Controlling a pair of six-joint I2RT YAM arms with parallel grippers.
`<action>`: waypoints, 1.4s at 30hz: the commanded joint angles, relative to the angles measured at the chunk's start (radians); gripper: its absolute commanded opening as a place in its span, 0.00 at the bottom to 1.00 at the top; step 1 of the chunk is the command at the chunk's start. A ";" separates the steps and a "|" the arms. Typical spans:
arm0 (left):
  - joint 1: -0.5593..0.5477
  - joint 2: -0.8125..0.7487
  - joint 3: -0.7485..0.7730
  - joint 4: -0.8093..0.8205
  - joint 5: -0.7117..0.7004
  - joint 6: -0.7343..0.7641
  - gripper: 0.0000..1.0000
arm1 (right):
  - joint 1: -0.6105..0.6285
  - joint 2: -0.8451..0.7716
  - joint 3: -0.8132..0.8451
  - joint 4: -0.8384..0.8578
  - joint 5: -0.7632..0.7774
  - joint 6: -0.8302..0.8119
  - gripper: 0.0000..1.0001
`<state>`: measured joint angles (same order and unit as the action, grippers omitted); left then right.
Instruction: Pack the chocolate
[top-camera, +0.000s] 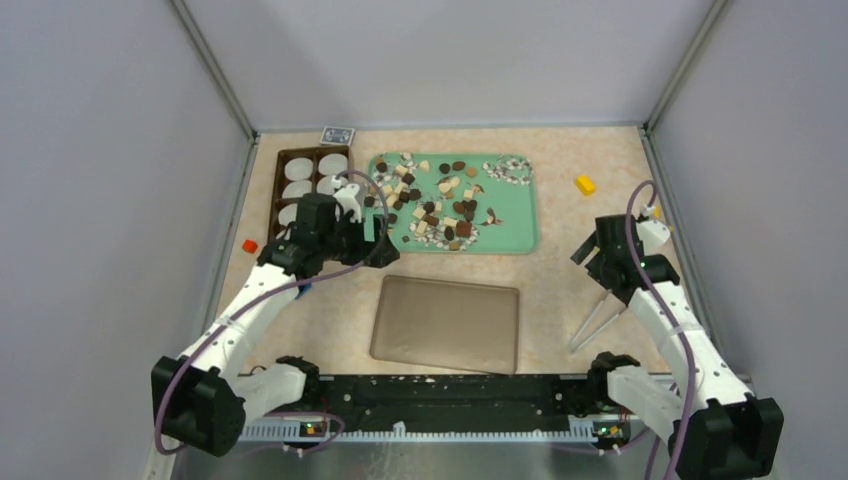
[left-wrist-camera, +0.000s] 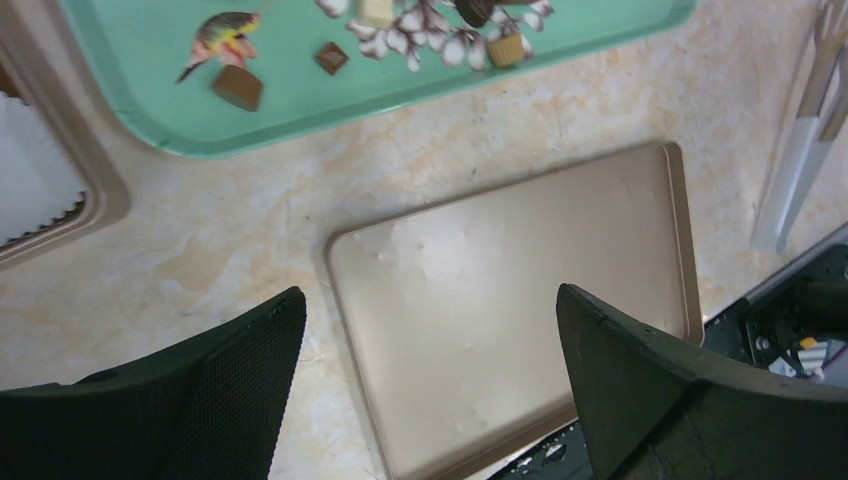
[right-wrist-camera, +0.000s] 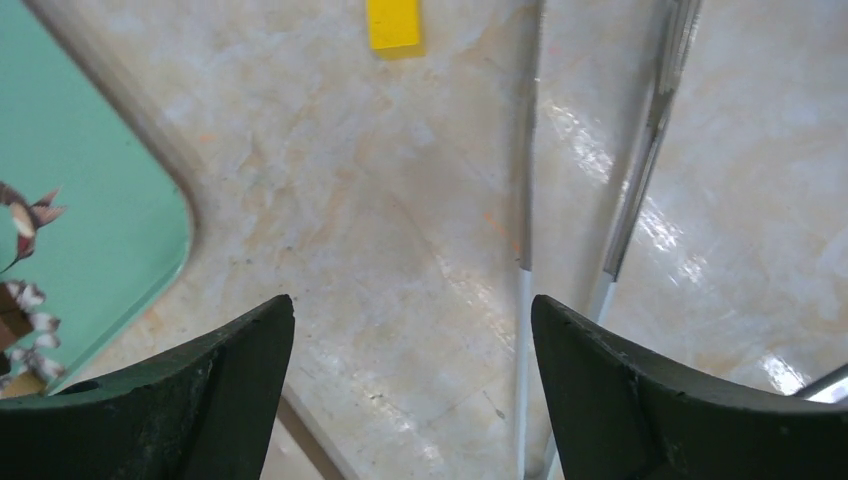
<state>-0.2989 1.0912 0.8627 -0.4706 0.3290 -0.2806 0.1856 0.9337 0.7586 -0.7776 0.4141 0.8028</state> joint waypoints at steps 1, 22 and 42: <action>-0.053 0.018 -0.012 0.045 0.041 0.024 0.99 | -0.072 -0.029 -0.026 -0.067 0.003 0.060 0.83; -0.071 0.050 0.002 0.047 0.004 0.032 0.99 | -0.118 0.100 -0.290 0.159 -0.115 0.146 0.38; -0.072 0.128 -0.023 -0.167 -0.271 -0.114 0.99 | 0.017 -0.044 -0.035 0.056 -0.124 0.084 0.00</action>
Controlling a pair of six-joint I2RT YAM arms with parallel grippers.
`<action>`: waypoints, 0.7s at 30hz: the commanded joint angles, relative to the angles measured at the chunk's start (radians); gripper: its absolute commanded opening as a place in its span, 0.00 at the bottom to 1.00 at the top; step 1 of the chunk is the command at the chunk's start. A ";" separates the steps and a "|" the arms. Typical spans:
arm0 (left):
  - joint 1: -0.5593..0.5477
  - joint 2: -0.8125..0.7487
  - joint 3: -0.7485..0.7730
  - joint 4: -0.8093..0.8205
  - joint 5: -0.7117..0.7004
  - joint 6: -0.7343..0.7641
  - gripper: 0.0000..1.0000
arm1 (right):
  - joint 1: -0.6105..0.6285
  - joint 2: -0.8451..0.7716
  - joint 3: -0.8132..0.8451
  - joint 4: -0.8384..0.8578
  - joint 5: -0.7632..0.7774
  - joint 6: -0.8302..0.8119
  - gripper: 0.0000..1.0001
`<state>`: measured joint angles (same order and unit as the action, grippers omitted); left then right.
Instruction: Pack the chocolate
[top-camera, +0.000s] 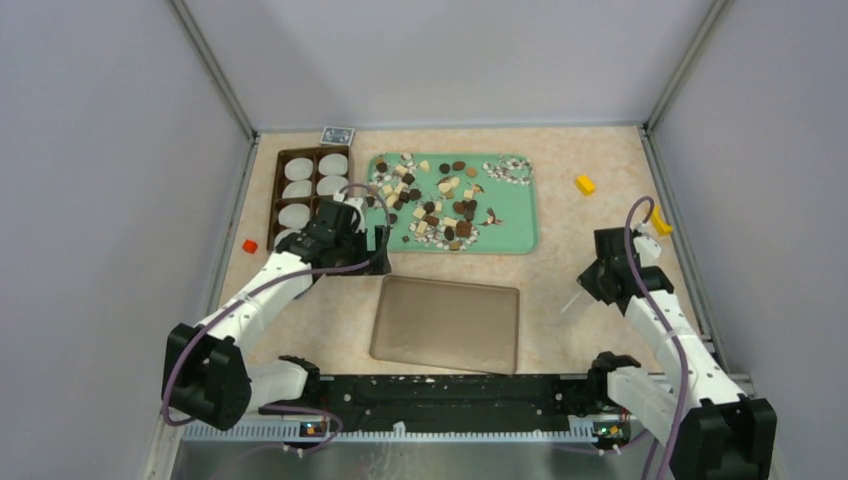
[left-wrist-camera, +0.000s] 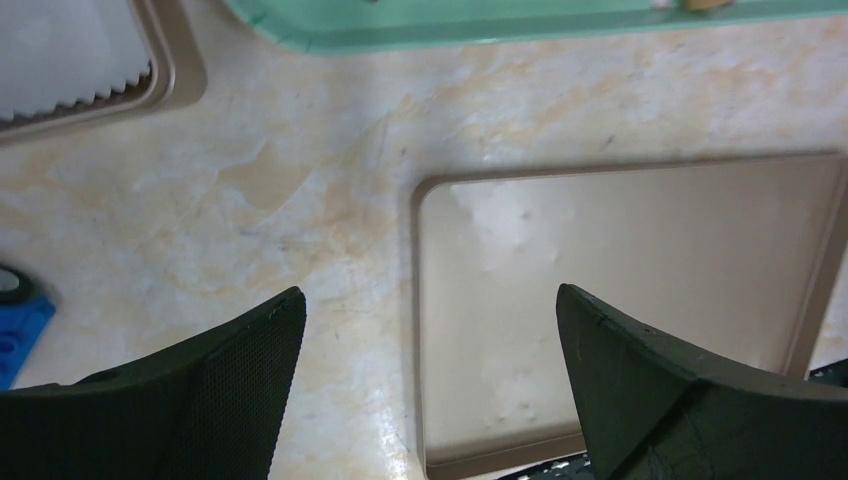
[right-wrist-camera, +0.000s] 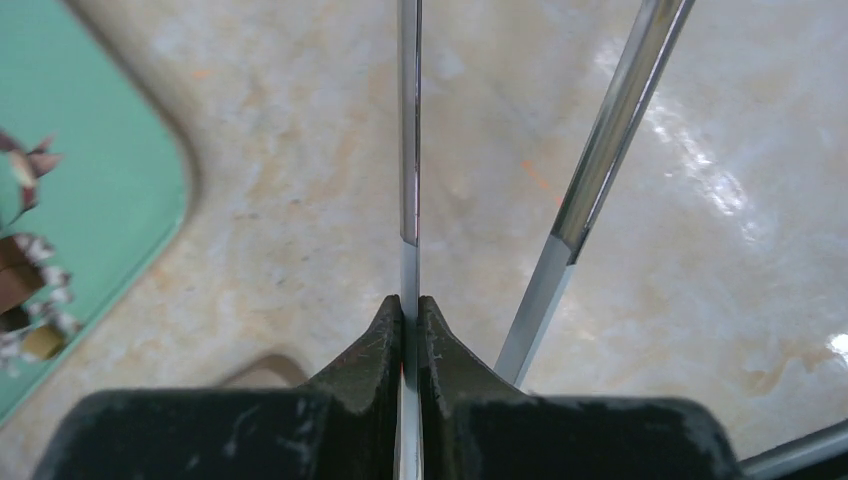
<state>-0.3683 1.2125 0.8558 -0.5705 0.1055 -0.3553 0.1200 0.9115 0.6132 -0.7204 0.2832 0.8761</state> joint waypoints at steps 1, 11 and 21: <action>-0.003 -0.001 -0.036 -0.059 -0.025 -0.040 0.99 | 0.110 -0.016 0.133 -0.003 0.019 0.017 0.00; -0.058 0.036 -0.181 0.023 0.097 -0.249 0.99 | 0.221 0.031 0.293 -0.001 0.099 0.010 0.00; -0.239 0.130 -0.243 0.294 0.331 -0.329 0.99 | 0.221 0.036 0.352 -0.026 0.163 -0.024 0.00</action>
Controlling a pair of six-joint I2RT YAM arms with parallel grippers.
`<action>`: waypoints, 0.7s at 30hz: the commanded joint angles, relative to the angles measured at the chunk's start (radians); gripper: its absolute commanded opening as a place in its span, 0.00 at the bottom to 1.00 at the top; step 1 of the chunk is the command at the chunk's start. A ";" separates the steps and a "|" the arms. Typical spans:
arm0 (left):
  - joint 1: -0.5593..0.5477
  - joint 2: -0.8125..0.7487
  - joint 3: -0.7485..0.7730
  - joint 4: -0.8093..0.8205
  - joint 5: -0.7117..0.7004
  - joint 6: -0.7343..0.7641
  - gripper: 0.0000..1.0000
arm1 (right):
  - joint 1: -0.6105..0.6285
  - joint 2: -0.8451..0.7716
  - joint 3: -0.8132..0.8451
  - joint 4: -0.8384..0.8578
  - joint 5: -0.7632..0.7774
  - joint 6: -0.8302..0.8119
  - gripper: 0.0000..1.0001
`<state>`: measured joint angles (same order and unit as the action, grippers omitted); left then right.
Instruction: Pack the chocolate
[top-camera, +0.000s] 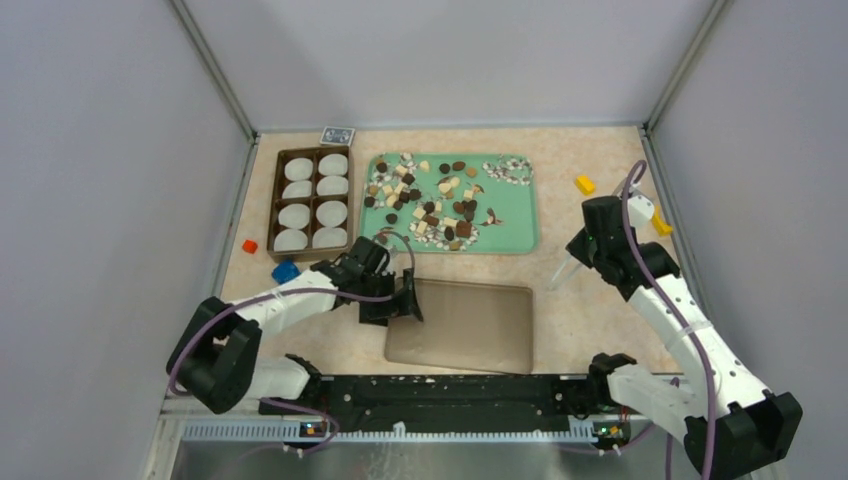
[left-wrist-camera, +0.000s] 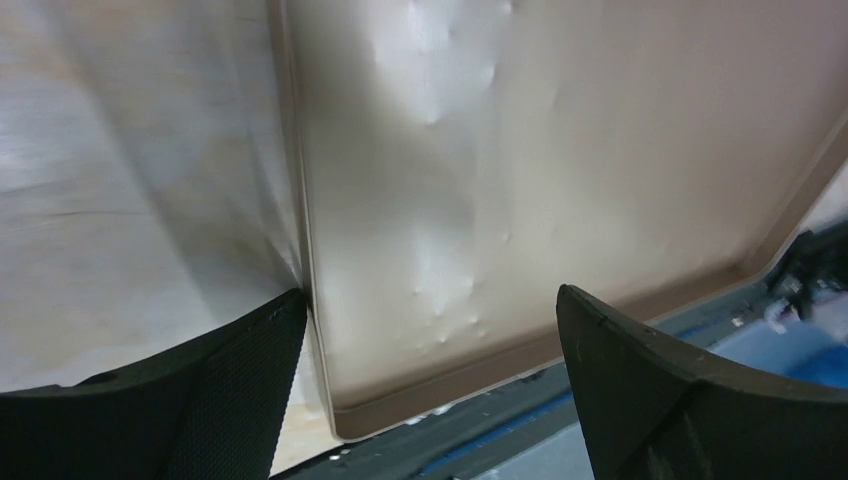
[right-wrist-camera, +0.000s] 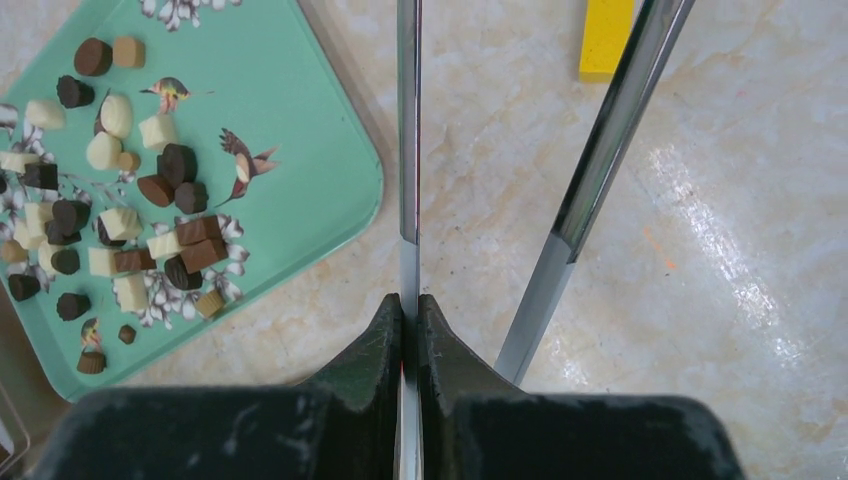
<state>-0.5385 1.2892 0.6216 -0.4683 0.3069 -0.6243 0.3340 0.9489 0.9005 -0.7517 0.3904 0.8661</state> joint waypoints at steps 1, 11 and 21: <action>-0.090 0.077 -0.003 0.231 0.153 -0.064 0.99 | 0.007 -0.004 0.069 0.007 0.052 -0.005 0.00; -0.267 0.312 0.369 0.120 0.101 0.029 0.99 | 0.016 0.007 0.029 0.061 -0.089 0.079 0.00; -0.166 0.026 0.458 -0.336 -0.174 0.118 0.99 | 0.267 0.094 0.033 0.118 -0.091 0.193 0.00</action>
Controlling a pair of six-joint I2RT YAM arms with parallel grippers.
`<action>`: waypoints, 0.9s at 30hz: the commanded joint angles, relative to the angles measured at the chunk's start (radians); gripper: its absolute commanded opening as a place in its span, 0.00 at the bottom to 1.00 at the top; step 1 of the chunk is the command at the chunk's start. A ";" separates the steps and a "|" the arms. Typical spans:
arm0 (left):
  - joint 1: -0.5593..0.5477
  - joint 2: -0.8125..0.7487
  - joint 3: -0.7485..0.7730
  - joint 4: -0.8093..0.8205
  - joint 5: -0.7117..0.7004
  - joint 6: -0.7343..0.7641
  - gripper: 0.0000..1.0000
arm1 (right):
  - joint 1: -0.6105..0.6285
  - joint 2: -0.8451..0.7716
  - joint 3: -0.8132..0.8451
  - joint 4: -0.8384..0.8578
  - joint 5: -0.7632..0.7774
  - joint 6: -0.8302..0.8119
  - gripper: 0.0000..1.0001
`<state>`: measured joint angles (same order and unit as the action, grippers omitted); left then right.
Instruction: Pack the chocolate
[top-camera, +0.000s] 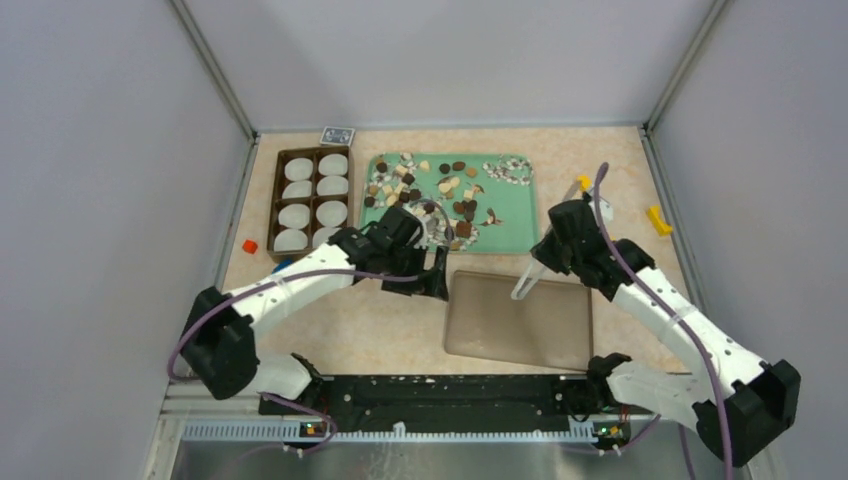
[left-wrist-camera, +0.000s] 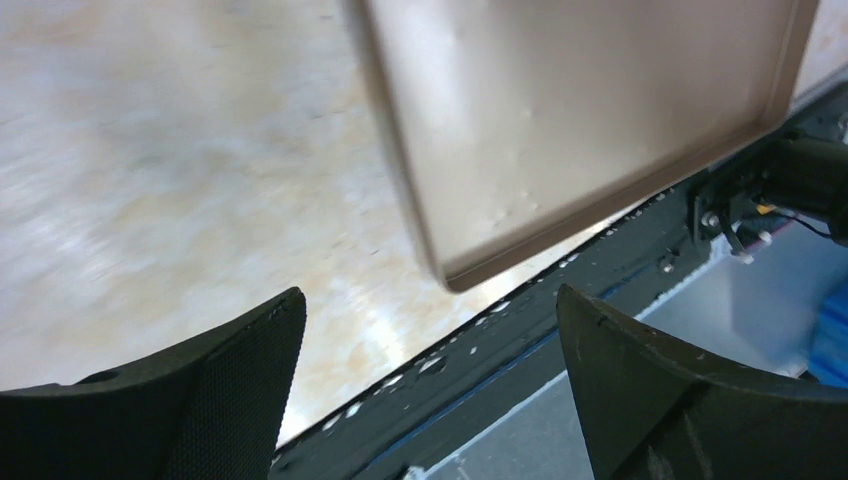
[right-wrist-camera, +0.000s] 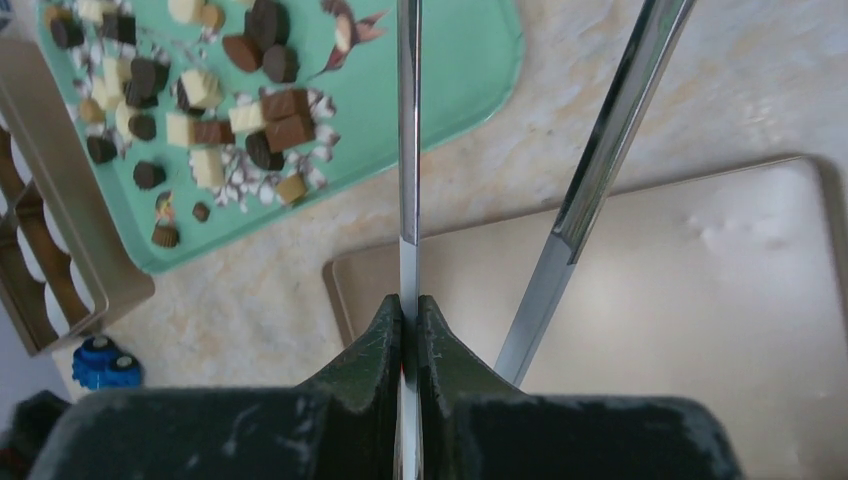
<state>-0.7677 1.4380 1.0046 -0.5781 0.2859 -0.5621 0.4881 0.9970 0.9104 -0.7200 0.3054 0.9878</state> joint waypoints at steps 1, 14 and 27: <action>0.092 -0.150 0.091 -0.258 -0.180 0.064 0.99 | 0.153 0.071 0.036 0.094 0.002 0.091 0.00; 0.283 -0.367 0.317 -0.440 -0.725 0.108 0.99 | 0.525 0.606 0.425 0.130 -0.017 0.289 0.00; 0.283 -0.455 0.343 -0.505 -0.816 0.142 0.99 | 0.636 0.946 0.639 0.062 -0.083 0.514 0.00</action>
<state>-0.4812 1.0046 1.3128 -1.0542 -0.4698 -0.4427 1.0920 1.9251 1.5253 -0.6704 0.2279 1.4082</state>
